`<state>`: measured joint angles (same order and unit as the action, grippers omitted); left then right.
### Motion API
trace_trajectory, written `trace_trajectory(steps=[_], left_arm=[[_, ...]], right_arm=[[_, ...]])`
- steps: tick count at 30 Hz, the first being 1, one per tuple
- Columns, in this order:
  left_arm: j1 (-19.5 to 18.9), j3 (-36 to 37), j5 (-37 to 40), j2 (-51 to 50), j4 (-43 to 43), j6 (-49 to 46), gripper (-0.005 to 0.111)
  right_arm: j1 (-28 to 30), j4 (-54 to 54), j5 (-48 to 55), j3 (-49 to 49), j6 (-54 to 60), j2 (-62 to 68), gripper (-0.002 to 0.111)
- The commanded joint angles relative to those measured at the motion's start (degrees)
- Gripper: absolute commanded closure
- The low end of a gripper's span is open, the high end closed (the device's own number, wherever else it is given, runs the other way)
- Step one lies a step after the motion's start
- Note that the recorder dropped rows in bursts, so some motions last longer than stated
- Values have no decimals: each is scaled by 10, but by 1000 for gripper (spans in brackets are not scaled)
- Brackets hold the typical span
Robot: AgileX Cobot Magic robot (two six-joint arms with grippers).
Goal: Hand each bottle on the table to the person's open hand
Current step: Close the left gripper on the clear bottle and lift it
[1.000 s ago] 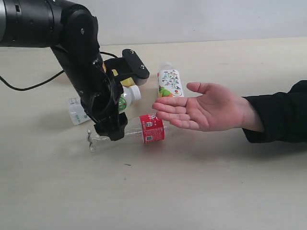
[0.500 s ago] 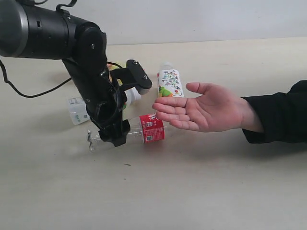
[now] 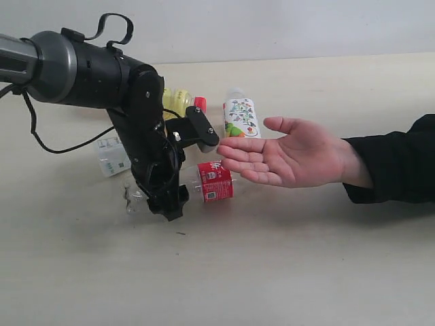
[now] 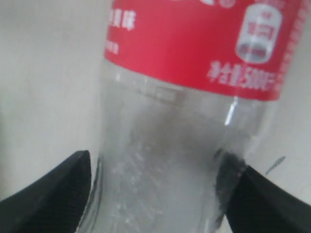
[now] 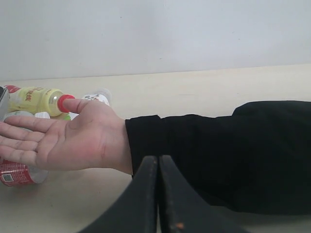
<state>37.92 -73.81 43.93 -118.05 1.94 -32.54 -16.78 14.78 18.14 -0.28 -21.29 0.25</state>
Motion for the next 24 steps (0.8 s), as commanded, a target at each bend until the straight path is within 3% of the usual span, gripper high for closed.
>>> trace_trajectory(steps=[1,7,15,18,24], left_arm=[[3,-3,1,-6,-3,0,37],[3,-3,23,-6,-3,0,39],[3,-3,55,-6,-3,0,92],[3,-3,66,-6,-3,0,107],[3,-3,81,-6,1,1,107]], right_arm=[[-2,2,-4,3,3,-3,108],[-2,2,-4,3,3,-3,108],[-2,2,-4,3,3,-3,108],[-2,2,-4,3,3,-3,108],[-2,2,-4,3,3,-3,108]])
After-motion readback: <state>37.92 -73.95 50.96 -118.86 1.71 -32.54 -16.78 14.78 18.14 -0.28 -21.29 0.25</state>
